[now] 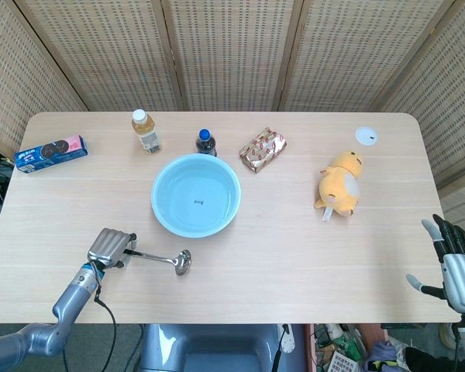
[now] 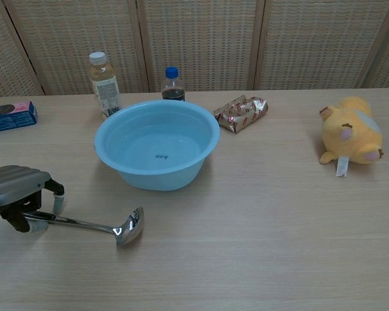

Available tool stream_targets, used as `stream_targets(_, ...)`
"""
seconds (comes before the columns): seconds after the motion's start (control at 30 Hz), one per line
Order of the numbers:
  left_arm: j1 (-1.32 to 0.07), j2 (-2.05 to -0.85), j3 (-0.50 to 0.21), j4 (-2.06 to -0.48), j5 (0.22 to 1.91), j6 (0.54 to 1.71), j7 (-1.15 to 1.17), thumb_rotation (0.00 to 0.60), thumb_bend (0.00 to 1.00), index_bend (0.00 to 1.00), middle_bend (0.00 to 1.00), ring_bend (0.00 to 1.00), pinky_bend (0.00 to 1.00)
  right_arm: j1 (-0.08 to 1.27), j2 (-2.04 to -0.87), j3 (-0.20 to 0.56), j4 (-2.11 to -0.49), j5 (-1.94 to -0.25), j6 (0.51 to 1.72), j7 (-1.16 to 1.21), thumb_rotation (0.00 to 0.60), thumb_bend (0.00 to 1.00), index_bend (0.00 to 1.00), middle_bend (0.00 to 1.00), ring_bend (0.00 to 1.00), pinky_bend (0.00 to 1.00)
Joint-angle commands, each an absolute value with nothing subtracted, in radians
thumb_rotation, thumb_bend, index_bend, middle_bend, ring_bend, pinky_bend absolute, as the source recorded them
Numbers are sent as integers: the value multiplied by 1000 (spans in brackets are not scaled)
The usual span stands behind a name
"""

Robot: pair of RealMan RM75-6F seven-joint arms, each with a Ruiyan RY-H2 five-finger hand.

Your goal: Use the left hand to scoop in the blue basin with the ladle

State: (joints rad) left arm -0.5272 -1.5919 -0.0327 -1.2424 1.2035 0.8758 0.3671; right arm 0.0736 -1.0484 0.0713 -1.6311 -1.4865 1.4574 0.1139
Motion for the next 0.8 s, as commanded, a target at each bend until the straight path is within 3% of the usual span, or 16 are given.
stream_targets(0.03, -527, -1595, -31, -1238, 1200, 875, 368, 600, 359, 489, 1000, 975, 1000, 74, -1049, 71, -1632, -1487, 1457, 113, 600, 0, 0, 0, 0, 0)
stream_targets(0.3, -527, -1608, -25, -1221, 1186, 867, 367, 600, 359, 538, 1000, 975, 1000, 75, -1049, 70, -1630, -1486, 1455, 119, 600, 0, 0, 0, 0, 0)
stream_targets(0.47, -530, -1610, -24, -1217, 1177, 862, 371, 600, 360, 685, 1000, 975, 1000, 76, -1048, 70, -1630, -1484, 1452, 120, 600, 0, 0, 0, 0, 0)
stream_targets(0.8, -521, -1539, -27, -1300, 1239, 931, 333, 600, 367, 716, 1000, 975, 1000, 76, -1049, 69, -1629, -1485, 1451, 120, 600, 0, 0, 0, 0, 0)
